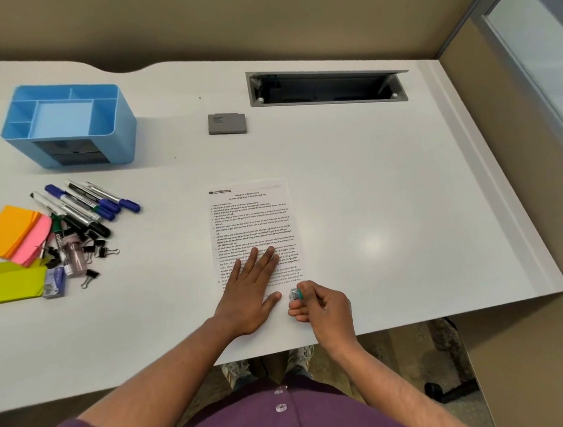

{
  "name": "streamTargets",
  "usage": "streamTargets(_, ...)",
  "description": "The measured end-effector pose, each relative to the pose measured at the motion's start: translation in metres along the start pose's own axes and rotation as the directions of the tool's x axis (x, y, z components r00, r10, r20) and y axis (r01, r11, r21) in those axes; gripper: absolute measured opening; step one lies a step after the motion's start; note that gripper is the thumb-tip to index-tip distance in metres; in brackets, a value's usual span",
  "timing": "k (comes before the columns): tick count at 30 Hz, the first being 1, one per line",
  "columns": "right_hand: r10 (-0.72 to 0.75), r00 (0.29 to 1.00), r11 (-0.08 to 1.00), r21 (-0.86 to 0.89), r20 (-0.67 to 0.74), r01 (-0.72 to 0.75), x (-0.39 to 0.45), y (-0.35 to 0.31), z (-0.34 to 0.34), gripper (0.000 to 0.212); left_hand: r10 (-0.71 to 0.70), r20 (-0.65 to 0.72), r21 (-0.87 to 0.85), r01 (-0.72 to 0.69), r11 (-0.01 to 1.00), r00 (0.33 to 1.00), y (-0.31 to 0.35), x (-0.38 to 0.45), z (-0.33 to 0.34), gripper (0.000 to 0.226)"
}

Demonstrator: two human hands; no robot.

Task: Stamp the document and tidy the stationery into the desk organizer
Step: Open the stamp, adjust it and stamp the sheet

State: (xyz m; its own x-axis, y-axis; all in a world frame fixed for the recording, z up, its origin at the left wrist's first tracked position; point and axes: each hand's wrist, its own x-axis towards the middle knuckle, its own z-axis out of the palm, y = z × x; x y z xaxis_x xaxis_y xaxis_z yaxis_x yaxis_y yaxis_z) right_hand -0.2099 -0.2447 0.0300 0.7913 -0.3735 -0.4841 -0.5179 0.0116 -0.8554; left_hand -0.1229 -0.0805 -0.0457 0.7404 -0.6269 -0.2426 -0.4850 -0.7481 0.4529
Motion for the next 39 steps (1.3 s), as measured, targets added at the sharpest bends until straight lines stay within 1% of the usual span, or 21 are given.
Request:
streamTargets(3,0.002,1.0,1.0,0.003,0.001,-0.002,-0.003,0.004,-0.001,0.021,-0.006,-0.001,0.001,0.006,1.0,1.0,0.0,0.0,0.001,0.072)
streamTargets(12,-0.012,1.0,1.0,-0.019,0.004,0.012,-0.005,0.005,-0.002,0.023,-0.004,-0.006,-0.01,0.004,1.0,1.0,-0.001,0.001,0.003,0.073)
streamTargets(17,-0.008,1.0,1.0,-0.018,0.024,0.008,-0.003,-0.001,-0.003,0.021,-0.002,-0.011,-0.026,0.002,1.0,1.0,-0.001,0.002,0.002,0.066)
streamTargets(20,-0.001,1.0,0.997,0.078,-0.002,0.001,-0.002,-0.01,-0.008,0.026,-0.013,-0.006,-0.035,0.012,0.999,1.0,-0.001,0.003,0.003,0.066)
streamTargets(23,-0.063,0.995,0.98,0.186,-0.077,0.076,-0.003,-0.025,-0.022,0.025,-0.02,-0.004,-0.025,0.02,0.999,1.0,-0.001,0.003,0.003,0.067)
streamTargets(25,-0.09,0.991,0.969,0.22,-0.103,0.111,0.0,-0.035,-0.03,0.026,-0.025,-0.005,-0.025,0.025,0.999,1.0,0.0,0.003,0.002,0.067)
streamTargets(28,-0.095,0.99,0.967,0.226,-0.105,0.116,0.003,-0.038,-0.035,0.03,-0.031,-0.004,-0.001,0.031,1.0,1.0,0.001,0.003,0.001,0.067)
streamTargets(34,-0.082,0.991,0.968,0.227,-0.106,0.105,0.001,-0.034,-0.036,0.027,-0.044,-0.014,0.049,0.044,0.998,0.999,0.002,0.004,-0.004,0.068)
streamTargets(39,-0.096,0.992,0.968,0.224,-0.085,0.113,0.0,-0.036,-0.034,0.029,-0.036,0.001,0.149,0.036,0.988,0.999,0.003,0.004,-0.006,0.067)
